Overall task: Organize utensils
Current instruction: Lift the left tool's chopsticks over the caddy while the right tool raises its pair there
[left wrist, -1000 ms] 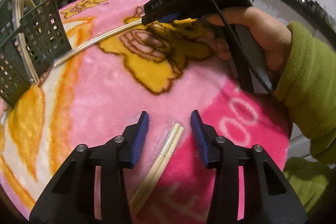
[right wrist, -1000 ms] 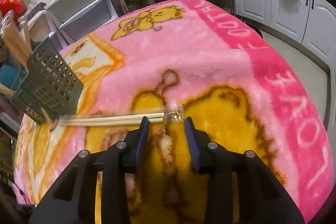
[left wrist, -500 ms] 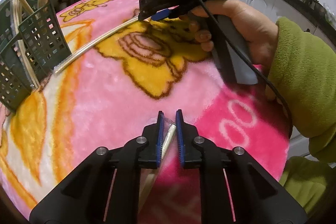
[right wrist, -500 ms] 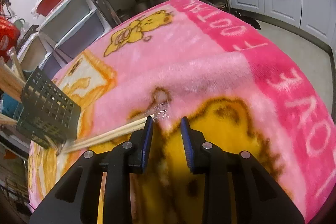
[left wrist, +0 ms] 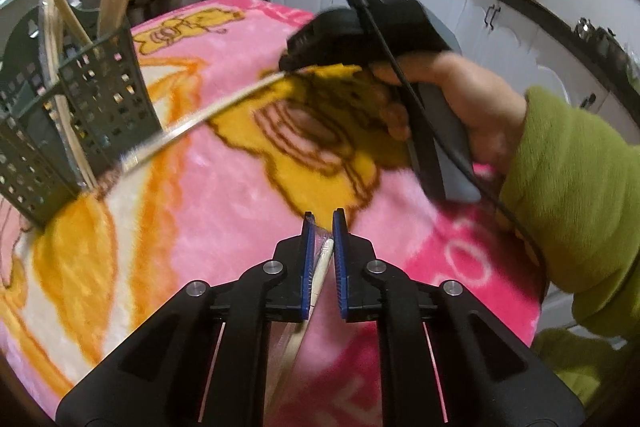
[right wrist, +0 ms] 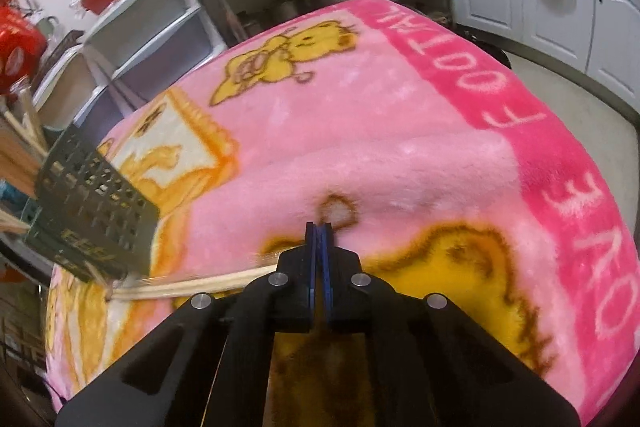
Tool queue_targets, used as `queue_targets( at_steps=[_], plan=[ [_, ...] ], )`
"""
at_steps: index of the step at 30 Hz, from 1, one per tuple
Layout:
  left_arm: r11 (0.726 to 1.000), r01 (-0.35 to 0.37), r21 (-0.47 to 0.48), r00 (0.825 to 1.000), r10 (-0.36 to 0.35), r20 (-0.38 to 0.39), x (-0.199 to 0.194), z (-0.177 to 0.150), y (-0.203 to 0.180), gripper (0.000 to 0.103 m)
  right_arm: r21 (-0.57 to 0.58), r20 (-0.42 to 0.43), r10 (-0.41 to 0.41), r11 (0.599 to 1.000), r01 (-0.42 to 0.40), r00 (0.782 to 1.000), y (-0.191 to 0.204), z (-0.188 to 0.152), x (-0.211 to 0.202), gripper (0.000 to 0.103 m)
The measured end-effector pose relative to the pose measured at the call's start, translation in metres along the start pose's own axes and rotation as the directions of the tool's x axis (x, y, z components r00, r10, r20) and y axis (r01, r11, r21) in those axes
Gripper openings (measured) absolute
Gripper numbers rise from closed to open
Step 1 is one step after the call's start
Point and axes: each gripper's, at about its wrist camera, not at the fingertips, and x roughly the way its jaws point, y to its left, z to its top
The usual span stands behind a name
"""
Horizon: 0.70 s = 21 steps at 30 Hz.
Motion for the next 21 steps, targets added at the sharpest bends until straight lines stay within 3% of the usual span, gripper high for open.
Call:
queue_targets(
  at_steps=[5, 9, 21],
  plan=[
    [0.999, -0.022, -0.034, 0.998, 0.024, 0.053, -0.018, 0.018, 0.016, 0.005, -0.035, 0.068, 0.079, 0.996, -0.077, 0.995, 0.023, 0.006, -0.032, 0.002],
    [0.996, -0.041, -0.083, 0.992, 0.050, 0.113, -0.039, 0.034, 0.036, 0.004, -0.108, 0.139, 0.161, 0.983, -0.146, 0.977, 0.054, 0.016, -0.069, 0.002],
    [0.980, -0.097, -0.174, 0.944, 0.146, 0.296, -0.110, 0.076, 0.078, 0.003, -0.330, 0.230, 0.332, 0.911, -0.247, 0.915, 0.130, 0.034, -0.158, 0.002]
  ],
)
